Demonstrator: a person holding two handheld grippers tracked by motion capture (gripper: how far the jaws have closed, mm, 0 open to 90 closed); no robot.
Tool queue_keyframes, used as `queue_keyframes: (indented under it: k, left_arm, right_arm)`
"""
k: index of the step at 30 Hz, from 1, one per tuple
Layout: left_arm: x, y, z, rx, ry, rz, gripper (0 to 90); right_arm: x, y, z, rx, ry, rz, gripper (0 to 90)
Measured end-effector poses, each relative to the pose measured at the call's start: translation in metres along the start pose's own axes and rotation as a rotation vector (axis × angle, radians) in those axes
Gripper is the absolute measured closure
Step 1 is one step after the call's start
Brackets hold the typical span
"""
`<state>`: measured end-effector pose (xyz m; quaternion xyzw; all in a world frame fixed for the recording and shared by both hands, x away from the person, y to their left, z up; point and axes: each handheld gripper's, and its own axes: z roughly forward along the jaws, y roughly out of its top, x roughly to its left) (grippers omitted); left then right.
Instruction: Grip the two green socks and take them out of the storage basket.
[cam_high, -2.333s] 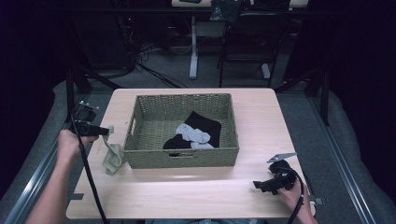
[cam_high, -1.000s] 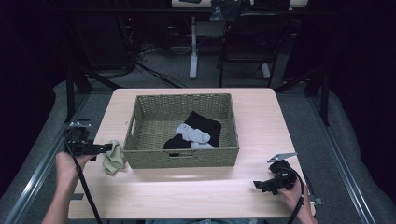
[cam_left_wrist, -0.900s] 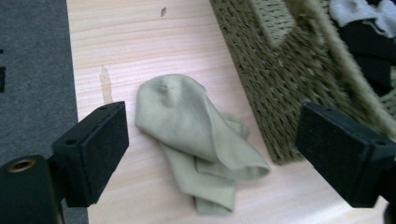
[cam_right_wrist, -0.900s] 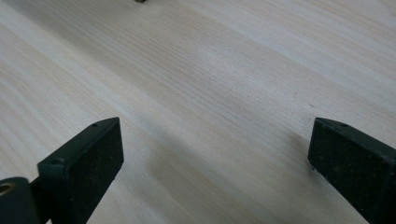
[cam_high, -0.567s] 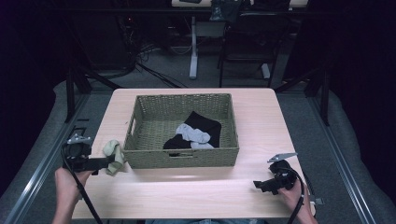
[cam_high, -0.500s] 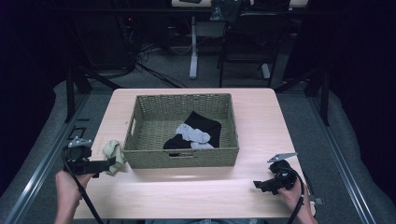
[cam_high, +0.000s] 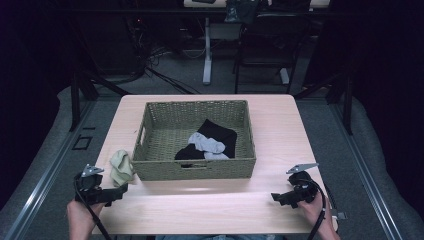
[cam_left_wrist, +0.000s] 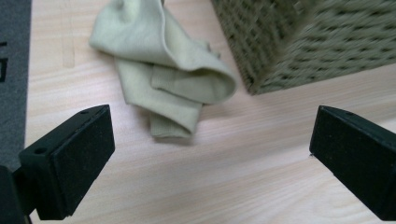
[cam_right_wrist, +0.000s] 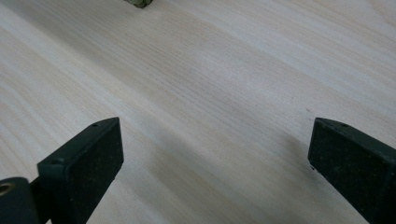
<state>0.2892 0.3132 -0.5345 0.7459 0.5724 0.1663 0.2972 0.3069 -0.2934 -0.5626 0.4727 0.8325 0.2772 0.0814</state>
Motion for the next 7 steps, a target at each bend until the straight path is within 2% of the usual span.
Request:
queue_keyframes:
  k: [7]
  left_arm:
    - [-0.0003,-0.0020,0.0006,-0.029,0.017,0.021,0.1]
  right_arm:
    - [-0.0009,-0.0002,-0.0007,-0.001,0.002,-0.001,2.6]
